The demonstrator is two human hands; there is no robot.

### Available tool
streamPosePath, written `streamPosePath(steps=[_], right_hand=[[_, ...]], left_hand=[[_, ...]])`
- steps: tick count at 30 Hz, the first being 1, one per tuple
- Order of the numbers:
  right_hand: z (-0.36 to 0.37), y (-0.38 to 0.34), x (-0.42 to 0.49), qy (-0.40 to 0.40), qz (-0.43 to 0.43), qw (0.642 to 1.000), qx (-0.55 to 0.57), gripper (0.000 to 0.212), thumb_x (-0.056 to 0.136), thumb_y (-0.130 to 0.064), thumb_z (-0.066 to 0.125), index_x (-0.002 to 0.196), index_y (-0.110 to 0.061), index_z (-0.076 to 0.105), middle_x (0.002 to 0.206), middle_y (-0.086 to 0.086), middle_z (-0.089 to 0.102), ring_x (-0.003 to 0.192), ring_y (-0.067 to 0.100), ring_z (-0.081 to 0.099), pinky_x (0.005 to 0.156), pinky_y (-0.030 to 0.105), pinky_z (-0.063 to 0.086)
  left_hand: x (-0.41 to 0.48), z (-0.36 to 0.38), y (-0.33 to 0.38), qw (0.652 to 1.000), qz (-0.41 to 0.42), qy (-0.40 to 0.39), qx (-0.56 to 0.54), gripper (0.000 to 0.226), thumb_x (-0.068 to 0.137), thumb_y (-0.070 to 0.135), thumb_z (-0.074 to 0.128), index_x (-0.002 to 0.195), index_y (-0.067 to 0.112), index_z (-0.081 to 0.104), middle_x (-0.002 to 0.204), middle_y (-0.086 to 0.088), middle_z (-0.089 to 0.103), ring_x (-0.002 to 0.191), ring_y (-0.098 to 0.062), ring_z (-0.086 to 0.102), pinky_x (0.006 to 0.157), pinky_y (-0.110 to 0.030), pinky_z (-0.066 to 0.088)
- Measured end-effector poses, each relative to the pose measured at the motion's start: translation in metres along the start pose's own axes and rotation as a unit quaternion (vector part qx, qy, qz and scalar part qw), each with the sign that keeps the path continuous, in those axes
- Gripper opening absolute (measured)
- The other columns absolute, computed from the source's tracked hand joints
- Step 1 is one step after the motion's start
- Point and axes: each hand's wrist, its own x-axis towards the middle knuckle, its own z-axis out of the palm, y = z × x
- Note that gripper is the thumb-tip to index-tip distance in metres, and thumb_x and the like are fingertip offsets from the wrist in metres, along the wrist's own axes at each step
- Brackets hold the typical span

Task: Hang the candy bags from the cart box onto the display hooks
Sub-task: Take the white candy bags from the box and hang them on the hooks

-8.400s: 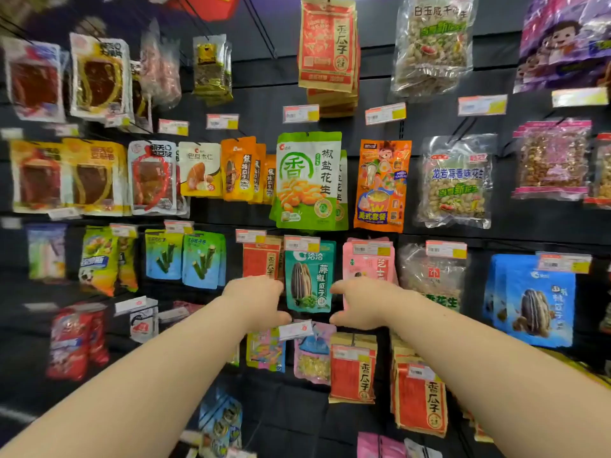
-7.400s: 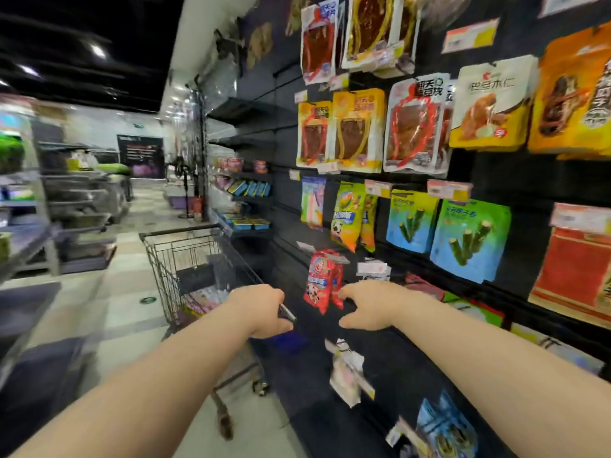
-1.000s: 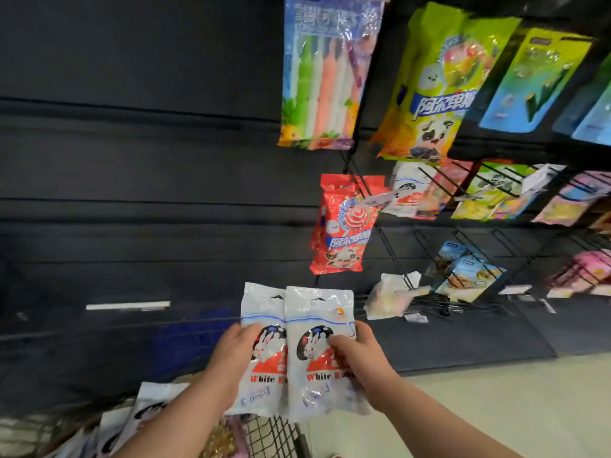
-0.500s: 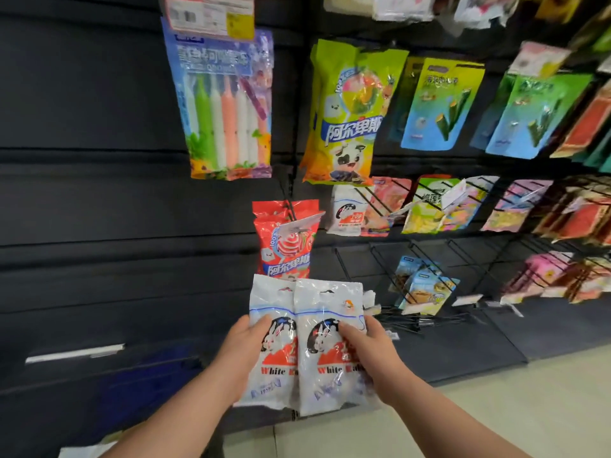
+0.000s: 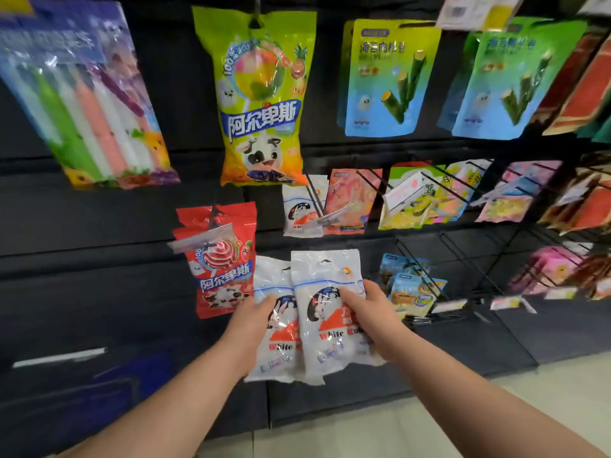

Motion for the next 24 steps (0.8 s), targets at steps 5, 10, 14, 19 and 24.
streamPosePath(steps=[5, 10, 14, 19, 24], right_hand=[[-0.017, -0.008, 0.031, -0.01, -0.006, 1.0, 0.006, 0.02, 0.091, -0.028, 0.06, 0.108, -0.021, 0.051, 0.093, 0.006, 0.071, 0.075, 0.016, 0.071, 0.059, 0.027, 0.056], [-0.015, -0.015, 0.055, -0.02, -0.023, 0.999, -0.015, 0.023, 0.091, -0.03, 0.059, 0.109, -0.021, 0.049, 0.098, 0.005, 0.068, 0.081, 0.018, 0.069, 0.066, 0.033, 0.057], [-0.012, -0.017, 0.064, -0.017, -0.037, 0.999, -0.013, 0.023, 0.092, -0.029, 0.059, 0.11, -0.021, 0.048, 0.1, 0.003, 0.068, 0.081, 0.014, 0.067, 0.063, 0.028, 0.054], [-0.013, -0.021, 0.072, -0.012, -0.044, 0.999, -0.003, 0.023, 0.092, -0.028, 0.059, 0.111, -0.02, 0.047, 0.107, 0.007, 0.067, 0.09, 0.021, 0.068, 0.081, 0.041, 0.057], [-0.01, -0.023, 0.08, -0.011, -0.038, 0.999, -0.007, 0.023, 0.092, -0.029, 0.059, 0.111, -0.021, 0.047, 0.109, 0.006, 0.067, 0.09, 0.02, 0.068, 0.076, 0.037, 0.058]], left_hand=[[0.014, 0.03, 0.004, 1.0, -0.007, 0.028, -0.008, 0.023, 0.099, 0.023, 0.051, 0.116, 0.013, 0.063, 0.102, -0.017, 0.072, 0.093, -0.037, 0.069, 0.088, -0.057, 0.053], [0.029, 0.038, 0.005, 0.998, -0.011, 0.067, 0.0, 0.024, 0.098, 0.025, 0.053, 0.12, 0.019, 0.06, 0.105, -0.015, 0.071, 0.095, -0.036, 0.069, 0.088, -0.059, 0.053], [0.04, 0.035, 0.002, 0.997, -0.011, 0.076, 0.009, 0.023, 0.098, 0.025, 0.053, 0.119, 0.019, 0.061, 0.102, -0.014, 0.072, 0.092, -0.034, 0.069, 0.087, -0.059, 0.053], [0.053, 0.033, -0.001, 0.997, -0.018, 0.076, 0.001, 0.015, 0.097, 0.028, 0.055, 0.107, 0.023, 0.065, 0.091, -0.01, 0.075, 0.082, -0.031, 0.072, 0.076, -0.052, 0.057], [0.06, 0.031, -0.002, 0.997, -0.015, 0.078, 0.009, 0.013, 0.097, 0.028, 0.054, 0.099, 0.024, 0.066, 0.082, -0.007, 0.076, 0.076, -0.029, 0.073, 0.071, -0.048, 0.058]])
